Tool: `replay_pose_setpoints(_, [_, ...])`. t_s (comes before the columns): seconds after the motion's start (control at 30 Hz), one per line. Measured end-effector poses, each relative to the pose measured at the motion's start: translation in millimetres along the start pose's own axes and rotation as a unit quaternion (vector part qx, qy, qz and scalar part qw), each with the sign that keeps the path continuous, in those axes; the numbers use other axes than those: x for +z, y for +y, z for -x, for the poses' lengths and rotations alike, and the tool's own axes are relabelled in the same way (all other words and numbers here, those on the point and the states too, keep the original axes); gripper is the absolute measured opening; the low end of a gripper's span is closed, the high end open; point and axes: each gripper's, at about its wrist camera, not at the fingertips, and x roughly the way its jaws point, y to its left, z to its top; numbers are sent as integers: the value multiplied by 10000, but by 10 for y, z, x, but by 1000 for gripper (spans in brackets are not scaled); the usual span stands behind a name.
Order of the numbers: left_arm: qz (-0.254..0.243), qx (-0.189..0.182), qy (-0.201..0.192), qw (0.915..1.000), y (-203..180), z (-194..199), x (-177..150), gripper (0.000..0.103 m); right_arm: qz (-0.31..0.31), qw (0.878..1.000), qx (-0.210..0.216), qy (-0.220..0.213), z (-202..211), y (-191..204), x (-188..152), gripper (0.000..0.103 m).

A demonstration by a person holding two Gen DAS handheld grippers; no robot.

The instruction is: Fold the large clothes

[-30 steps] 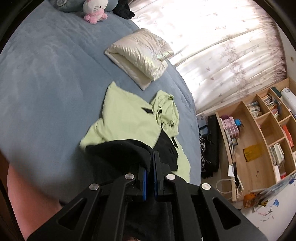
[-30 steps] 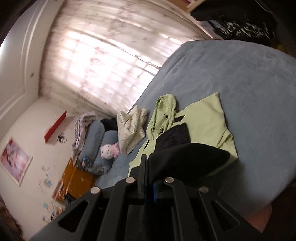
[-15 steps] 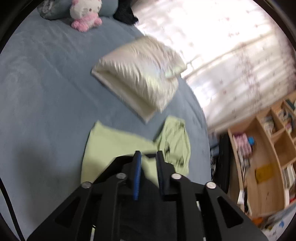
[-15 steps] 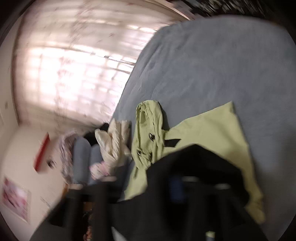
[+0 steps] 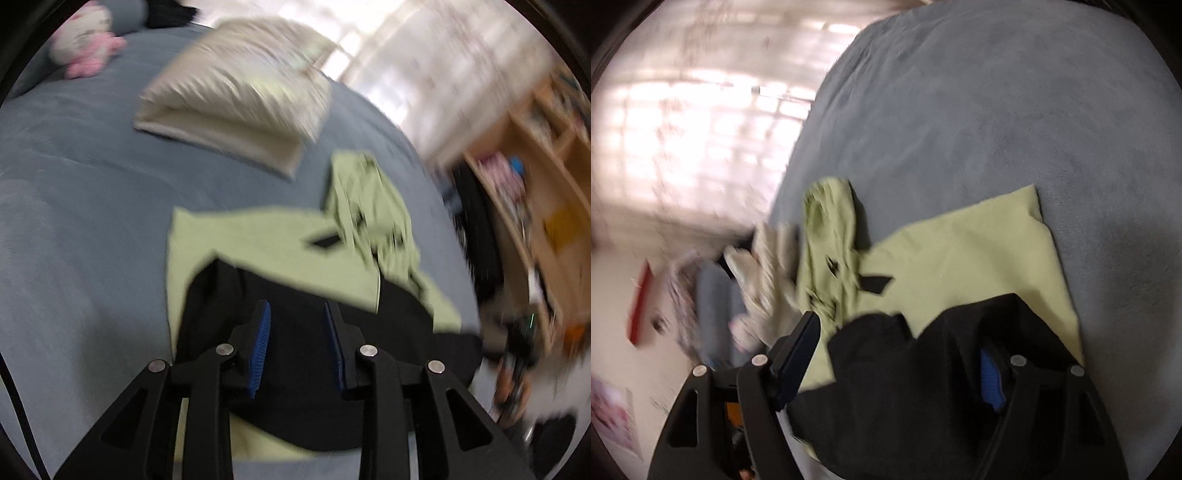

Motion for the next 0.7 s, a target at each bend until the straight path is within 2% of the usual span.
replay_pose_setpoints(0.2, [-706,-351,680,9946,-238,-123,-406,26,666,9964,-362,391,61,94,-199,77])
replay_pose_setpoints(0.27, [-945,-392,847,9911,-340,-189,-507,27,698,9962,-290,434,112,89,-262,77])
replay_pose_setpoints(0.37, [-1274,-403,1137,9845,-475,-328,-666,27,590,9972,48,448,173,83,-353,79])
replay_pose_setpoints(0.47, [-1521,-259,1382,9783,-630,-555,-793,27,596,9966,-13,573,160,106,-396,84])
replay_pose_setpoints(0.57, [-1670,-66,1334,9769,-750,-712,-842,27,803,9933,-340,756,122,122,-447,86])
replay_pose_setpoints(0.7, [-1643,27,1203,9791,-850,-849,-795,27,1102,9876,-627,922,124,98,-525,86])
